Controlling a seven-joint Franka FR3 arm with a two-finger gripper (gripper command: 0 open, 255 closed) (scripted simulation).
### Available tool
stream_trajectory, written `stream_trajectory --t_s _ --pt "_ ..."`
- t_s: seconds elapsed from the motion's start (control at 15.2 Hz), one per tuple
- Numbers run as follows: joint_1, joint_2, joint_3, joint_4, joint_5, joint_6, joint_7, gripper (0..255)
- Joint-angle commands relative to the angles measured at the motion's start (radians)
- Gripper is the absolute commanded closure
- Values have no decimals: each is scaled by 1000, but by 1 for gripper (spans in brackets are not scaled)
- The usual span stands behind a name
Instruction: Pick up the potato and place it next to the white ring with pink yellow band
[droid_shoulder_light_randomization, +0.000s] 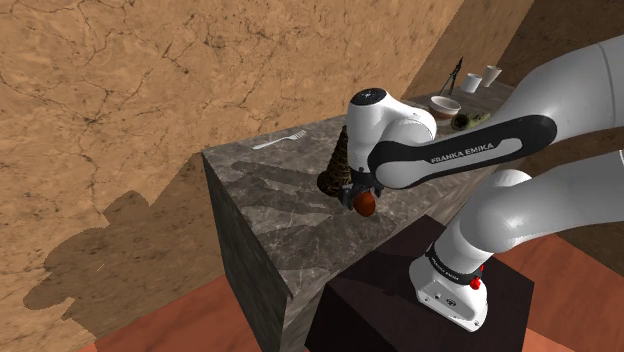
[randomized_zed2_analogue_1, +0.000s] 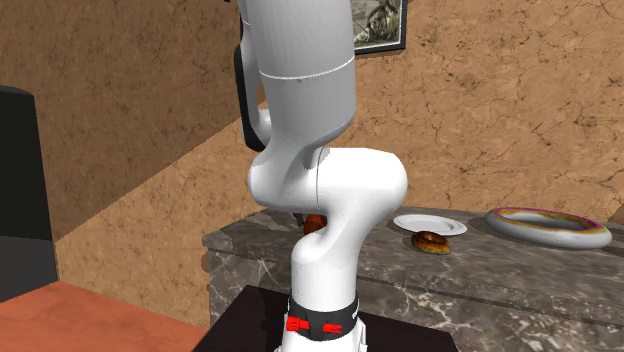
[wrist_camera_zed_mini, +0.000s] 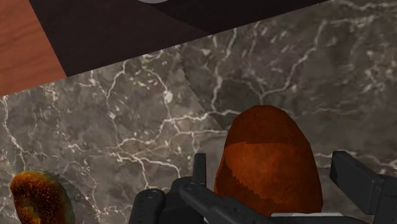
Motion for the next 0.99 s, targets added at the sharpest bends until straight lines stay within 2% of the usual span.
stream_trajectory --t_s 0.0,0.26,0.33,0.92 --pt "0 1 0 -3 0 4 0 0" --pt "0 1 0 -3 0 4 0 0" --pt "0 1 0 -3 0 4 0 255" --pt "0 1 0 -3 0 4 0 255"
